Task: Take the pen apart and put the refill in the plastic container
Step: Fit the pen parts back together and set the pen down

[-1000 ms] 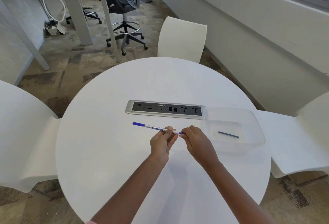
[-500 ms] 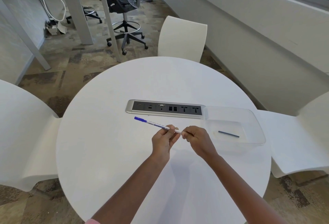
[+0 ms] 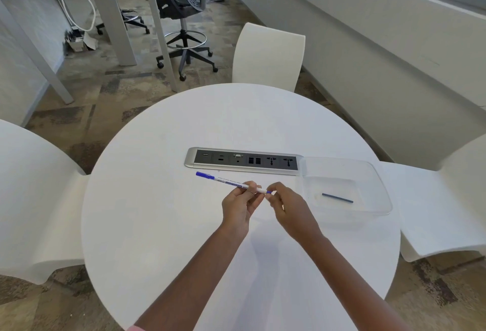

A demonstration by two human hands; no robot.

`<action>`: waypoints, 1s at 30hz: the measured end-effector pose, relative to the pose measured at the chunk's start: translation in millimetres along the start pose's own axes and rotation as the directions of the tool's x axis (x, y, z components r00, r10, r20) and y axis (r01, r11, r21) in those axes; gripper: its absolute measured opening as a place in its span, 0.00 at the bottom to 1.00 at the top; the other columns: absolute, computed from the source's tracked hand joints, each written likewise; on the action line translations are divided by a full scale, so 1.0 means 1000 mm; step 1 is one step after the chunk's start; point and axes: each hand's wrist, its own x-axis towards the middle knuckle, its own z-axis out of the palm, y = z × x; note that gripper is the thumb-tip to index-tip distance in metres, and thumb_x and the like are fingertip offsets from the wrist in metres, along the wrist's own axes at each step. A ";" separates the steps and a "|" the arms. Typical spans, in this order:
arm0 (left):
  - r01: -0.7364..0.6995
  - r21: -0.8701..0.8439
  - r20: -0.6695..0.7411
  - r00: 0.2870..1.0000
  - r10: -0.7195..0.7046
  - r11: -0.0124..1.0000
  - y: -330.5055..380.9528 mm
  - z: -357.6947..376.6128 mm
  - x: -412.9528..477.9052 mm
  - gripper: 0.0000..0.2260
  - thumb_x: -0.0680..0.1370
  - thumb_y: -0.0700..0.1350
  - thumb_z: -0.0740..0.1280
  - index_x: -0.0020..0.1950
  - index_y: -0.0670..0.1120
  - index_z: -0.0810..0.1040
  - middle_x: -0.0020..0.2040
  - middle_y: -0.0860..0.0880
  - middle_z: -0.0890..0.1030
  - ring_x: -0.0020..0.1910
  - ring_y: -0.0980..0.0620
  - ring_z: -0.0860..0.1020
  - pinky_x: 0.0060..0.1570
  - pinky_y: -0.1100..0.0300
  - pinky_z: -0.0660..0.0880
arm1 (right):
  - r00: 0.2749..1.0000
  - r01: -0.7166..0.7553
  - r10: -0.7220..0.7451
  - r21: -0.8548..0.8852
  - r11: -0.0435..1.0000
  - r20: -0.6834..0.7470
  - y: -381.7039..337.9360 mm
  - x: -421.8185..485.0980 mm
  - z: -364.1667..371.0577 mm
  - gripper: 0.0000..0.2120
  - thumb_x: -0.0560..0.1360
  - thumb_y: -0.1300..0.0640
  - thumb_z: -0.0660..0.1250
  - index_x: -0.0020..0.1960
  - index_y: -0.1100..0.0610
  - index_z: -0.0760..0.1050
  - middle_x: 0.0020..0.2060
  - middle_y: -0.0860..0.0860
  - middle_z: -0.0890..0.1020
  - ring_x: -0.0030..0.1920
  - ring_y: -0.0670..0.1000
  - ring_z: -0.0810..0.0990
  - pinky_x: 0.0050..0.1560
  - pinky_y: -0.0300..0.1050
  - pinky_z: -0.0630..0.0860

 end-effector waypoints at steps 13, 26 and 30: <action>0.014 -0.025 0.005 1.000 -0.013 1.000 -0.001 0.003 -0.005 0.05 0.76 0.34 0.65 0.41 0.39 0.77 0.38 0.43 0.79 0.29 0.55 0.82 0.33 0.67 0.80 | 0.933 0.287 -0.339 -0.319 0.903 -0.118 -0.001 0.001 -0.006 0.04 0.71 0.67 0.66 0.38 0.67 0.76 0.30 0.61 0.78 0.32 0.59 0.76 0.29 0.46 0.71; -0.034 0.084 0.046 0.998 0.031 0.996 0.001 0.002 -0.009 0.07 0.77 0.34 0.64 0.40 0.39 0.76 0.37 0.44 0.78 0.29 0.54 0.81 0.36 0.66 0.80 | 0.960 -0.253 0.181 0.391 0.885 0.212 -0.008 0.007 -0.018 0.19 0.78 0.61 0.57 0.30 0.55 0.75 0.25 0.50 0.73 0.27 0.47 0.69 0.25 0.31 0.65; 0.003 0.001 -0.031 0.999 -0.003 1.000 0.001 0.002 -0.010 0.05 0.76 0.34 0.65 0.40 0.38 0.77 0.38 0.43 0.79 0.28 0.54 0.82 0.35 0.65 0.81 | 0.997 -0.068 0.064 0.106 0.992 0.038 -0.005 -0.002 -0.013 0.12 0.78 0.61 0.54 0.42 0.56 0.75 0.31 0.47 0.75 0.34 0.46 0.72 0.33 0.34 0.66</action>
